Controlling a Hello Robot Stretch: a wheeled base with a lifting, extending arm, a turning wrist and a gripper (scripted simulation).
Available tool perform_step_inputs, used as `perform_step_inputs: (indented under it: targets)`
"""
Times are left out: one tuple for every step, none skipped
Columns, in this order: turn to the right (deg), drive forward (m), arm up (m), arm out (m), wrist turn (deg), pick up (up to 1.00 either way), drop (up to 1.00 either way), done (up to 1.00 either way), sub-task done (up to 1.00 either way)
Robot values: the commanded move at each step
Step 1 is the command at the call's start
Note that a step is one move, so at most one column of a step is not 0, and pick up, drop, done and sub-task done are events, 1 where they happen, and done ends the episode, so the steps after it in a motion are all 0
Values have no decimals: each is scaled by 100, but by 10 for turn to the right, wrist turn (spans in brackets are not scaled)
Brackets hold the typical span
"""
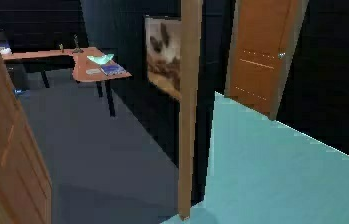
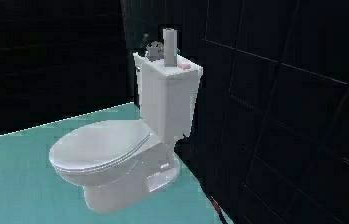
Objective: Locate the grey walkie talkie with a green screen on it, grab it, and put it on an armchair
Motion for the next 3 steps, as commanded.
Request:
perform_step_inputs:
  targets:
    - [-240,0,0,0,0,0,0,0,0]
    - [0,100,0,0,0,0,0,0,0]
    - [-60,0,0,0,0,0,0,0,0]
